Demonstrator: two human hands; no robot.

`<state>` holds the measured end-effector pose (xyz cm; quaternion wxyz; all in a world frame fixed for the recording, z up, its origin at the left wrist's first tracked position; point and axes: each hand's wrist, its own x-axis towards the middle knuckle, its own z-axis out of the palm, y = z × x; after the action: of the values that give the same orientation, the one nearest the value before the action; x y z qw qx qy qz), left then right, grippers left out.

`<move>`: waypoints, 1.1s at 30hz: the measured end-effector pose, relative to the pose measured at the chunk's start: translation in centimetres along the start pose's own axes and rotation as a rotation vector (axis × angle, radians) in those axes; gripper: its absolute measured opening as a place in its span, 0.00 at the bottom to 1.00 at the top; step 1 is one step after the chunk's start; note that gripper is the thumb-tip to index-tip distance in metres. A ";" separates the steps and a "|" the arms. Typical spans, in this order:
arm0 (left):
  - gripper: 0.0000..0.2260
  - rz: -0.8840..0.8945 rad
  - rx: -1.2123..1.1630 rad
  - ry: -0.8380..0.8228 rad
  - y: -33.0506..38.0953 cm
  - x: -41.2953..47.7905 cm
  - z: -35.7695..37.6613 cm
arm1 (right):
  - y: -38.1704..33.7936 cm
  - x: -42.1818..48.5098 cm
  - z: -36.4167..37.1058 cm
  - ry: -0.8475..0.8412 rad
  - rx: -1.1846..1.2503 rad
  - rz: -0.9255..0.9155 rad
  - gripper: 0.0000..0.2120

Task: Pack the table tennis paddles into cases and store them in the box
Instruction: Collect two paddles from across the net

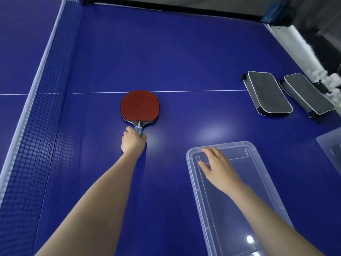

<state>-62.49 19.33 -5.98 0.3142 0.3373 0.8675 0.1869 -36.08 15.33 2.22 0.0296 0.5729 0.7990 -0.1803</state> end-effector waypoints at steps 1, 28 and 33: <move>0.19 -0.007 -0.031 -0.013 0.0 0.1 0.0 | 0.0 -0.1 0.0 -0.002 -0.001 0.007 0.20; 0.09 -0.023 -0.731 0.170 -6.9 -22.7 -7.1 | -4.3 -7.0 -2.1 -0.015 0.039 -0.210 0.21; 0.09 -0.036 -0.695 0.299 -7.5 -28.1 -7.4 | -5.0 -9.3 -3.2 0.016 -0.042 -0.342 0.23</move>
<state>-54.86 -6.54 7.21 0.2828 0.1643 0.7946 0.5116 -36.99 6.55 8.82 0.0041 0.4294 0.8885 -0.1615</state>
